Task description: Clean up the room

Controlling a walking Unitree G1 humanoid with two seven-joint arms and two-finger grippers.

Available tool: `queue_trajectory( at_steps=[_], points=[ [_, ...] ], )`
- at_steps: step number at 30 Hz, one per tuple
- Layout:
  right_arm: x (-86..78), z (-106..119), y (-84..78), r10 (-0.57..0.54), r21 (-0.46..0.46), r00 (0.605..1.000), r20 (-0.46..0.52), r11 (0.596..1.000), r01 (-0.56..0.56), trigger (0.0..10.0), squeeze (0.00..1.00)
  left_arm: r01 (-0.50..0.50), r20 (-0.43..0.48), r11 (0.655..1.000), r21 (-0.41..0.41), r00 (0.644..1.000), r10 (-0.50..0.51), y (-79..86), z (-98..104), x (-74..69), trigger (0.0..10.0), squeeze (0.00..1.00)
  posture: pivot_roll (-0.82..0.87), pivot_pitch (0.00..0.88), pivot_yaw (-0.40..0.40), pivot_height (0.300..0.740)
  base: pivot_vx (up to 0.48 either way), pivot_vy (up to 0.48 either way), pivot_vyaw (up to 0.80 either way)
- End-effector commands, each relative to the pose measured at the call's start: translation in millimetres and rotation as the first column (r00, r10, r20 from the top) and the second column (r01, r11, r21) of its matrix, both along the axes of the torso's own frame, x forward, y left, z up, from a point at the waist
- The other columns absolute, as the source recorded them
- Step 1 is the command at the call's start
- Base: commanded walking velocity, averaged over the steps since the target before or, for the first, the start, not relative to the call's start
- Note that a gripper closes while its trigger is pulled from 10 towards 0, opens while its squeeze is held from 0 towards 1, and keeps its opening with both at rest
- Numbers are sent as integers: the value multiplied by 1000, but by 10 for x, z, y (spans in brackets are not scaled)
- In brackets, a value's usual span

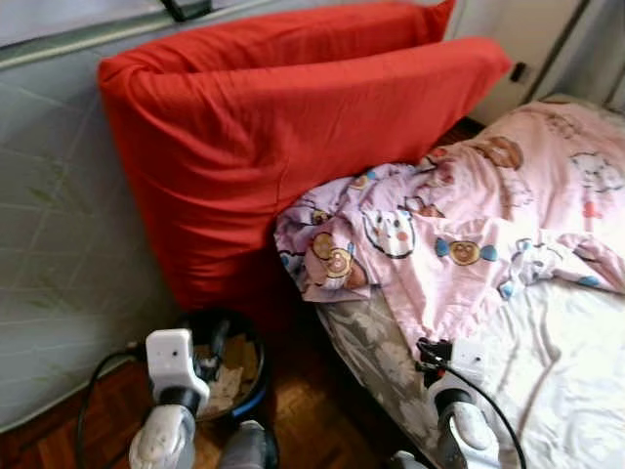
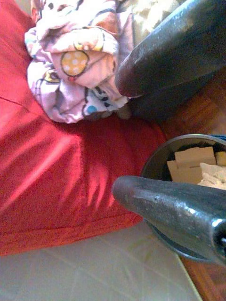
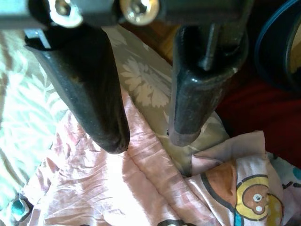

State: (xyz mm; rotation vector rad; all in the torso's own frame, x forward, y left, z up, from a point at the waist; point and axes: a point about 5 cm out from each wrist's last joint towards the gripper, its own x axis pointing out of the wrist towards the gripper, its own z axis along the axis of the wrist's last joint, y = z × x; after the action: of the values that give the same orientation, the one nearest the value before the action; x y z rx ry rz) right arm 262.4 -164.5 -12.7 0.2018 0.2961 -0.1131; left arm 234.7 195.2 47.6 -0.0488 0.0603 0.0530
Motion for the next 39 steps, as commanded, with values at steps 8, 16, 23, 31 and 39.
queue_trajectory(
  at_steps=[8,16,23,31,39],
  points=[
    [-20,-16,22,-12,9,1000,-11,1000,12,10000,0,3,-22,1000,-3,1000,-3,14,-16,0,10000,0,82,208,-21,651,0,0,0],
    [-13,6,61,4,19,1000,10,1000,-4,10000,0,11,-19,1000,-6,1000,-11,12,-9,7,10000,0,85,214,-18,642,0,0,0],
    [-4,-9,73,1,1,1000,-23,1000,-1,10000,0,18,-20,1000,-9,1000,-18,9,-10,15,10000,0,87,217,-15,637,0,0,0],
    [13,33,89,13,17,1000,15,1000,-13,10000,0,21,-19,1000,-11,1000,-21,11,-7,27,10000,0,91,215,-15,632,0,0,0],
    [38,57,87,6,14,1000,21,1000,-6,10000,0,25,-24,1000,-12,999,-25,17,-10,37,10000,0,91,218,-11,632,0,0,0]
  ],
)
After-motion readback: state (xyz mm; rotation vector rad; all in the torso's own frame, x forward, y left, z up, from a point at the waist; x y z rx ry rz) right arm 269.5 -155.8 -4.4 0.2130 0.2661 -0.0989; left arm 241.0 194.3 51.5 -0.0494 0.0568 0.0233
